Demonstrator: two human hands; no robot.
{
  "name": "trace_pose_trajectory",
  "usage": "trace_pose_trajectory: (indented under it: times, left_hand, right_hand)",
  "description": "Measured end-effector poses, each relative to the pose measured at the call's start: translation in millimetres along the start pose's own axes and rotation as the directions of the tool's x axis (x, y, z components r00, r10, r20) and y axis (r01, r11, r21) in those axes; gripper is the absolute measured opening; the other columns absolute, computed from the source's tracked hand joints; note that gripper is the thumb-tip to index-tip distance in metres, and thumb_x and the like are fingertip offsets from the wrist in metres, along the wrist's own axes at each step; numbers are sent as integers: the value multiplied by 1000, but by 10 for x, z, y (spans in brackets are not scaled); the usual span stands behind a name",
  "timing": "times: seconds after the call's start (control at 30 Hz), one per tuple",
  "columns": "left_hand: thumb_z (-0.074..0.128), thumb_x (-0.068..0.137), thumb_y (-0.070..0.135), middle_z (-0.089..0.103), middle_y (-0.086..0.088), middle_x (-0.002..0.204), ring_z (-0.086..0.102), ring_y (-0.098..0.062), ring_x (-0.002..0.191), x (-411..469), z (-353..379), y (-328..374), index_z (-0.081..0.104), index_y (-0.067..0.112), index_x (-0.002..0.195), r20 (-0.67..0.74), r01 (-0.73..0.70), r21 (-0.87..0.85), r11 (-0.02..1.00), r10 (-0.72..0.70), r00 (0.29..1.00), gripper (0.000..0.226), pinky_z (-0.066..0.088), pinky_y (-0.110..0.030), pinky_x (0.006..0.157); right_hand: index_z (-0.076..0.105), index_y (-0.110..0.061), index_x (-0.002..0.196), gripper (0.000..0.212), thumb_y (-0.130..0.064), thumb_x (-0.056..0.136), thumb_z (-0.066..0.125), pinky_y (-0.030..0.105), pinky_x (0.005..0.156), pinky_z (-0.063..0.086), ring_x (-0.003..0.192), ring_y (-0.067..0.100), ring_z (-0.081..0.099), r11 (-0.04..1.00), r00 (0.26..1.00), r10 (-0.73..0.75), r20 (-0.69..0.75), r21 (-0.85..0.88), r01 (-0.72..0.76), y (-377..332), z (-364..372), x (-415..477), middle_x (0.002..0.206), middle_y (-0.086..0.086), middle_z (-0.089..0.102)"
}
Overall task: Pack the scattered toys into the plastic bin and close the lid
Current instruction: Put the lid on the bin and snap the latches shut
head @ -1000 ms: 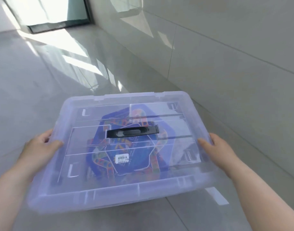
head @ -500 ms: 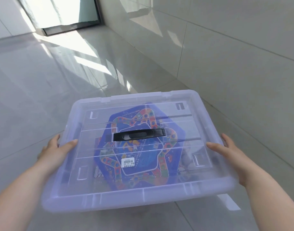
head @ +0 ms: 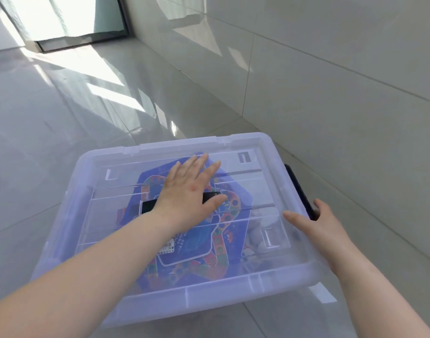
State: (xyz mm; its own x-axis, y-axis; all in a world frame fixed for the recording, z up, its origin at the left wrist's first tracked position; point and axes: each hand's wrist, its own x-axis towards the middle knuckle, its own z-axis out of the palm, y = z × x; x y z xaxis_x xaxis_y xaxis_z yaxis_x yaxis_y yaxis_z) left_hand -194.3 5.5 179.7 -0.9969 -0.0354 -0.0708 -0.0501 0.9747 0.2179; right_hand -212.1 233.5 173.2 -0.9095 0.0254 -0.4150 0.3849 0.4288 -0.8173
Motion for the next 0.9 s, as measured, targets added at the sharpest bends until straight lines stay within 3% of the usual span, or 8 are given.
trace_pose_trajectory:
  times: [0.13,0.2,0.23,0.3,0.4,0.5,0.57,0.9]
  left_hand:
    - [10,80,70,-11,7,157,-14,-15,144,163,214,-6,-2,36,145,81,6,105,994,-14,997,74,-12,-40,115]
    - [-9,61,72,-12,7,156,-15,-14,144,162,231,-17,-4,37,144,86,-9,111,994,0,996,90,-13,-40,115]
    - [-13,56,70,-13,7,156,-15,-14,144,149,229,-19,-5,37,144,89,-10,111,994,0,996,94,-13,-40,115]
    - [-15,55,69,-14,8,156,-17,-14,143,156,244,-24,-8,37,144,83,-6,105,994,-3,997,95,-13,-40,115]
    - [-24,49,79,-16,8,155,-19,-14,143,164,255,-37,-11,38,143,82,-14,105,994,6,997,103,-15,-39,114]
    - [-37,39,79,-18,9,155,-21,-13,142,170,258,-45,-13,39,142,97,-15,107,994,5,995,113,-17,-38,113]
    - [-39,37,79,-19,10,154,-22,-12,142,178,268,-47,-14,39,142,97,-12,97,995,2,995,114,-18,-38,113]
    - [-41,35,78,-31,19,136,-22,-12,141,172,255,-33,-21,41,137,110,-41,107,993,29,993,110,-17,-39,113]
  right_hand:
    - [21,-16,145,82,-31,80,68,34,101,38,129,23,43,999,999,32,5,-39,-32,27,-24,72,145,4,38]
    - [38,-18,134,65,-30,78,69,28,76,49,103,18,58,994,994,85,62,-75,-81,-18,-59,127,119,-1,56]
    - [43,-18,124,55,-30,78,70,24,63,46,88,13,59,991,989,110,99,-85,-102,-64,-76,134,104,-5,58]
    - [40,-20,110,47,-30,77,71,23,55,41,76,7,56,988,980,142,138,-80,-131,-136,-119,167,88,-10,53]
    - [36,-17,108,46,-27,79,69,26,57,39,75,12,52,982,991,125,49,-146,-117,-205,-68,197,83,-11,47]
    - [42,-11,122,47,-34,84,58,30,76,42,100,29,57,901,998,10,-67,-432,-38,-201,53,156,111,4,60]
    - [42,-12,126,48,-36,87,53,33,83,43,107,30,56,877,997,-34,-66,-480,-2,-176,88,148,119,7,60]
    - [34,-14,135,49,-37,93,44,34,81,42,109,34,54,751,978,-187,-93,-656,81,-184,121,111,119,14,60]
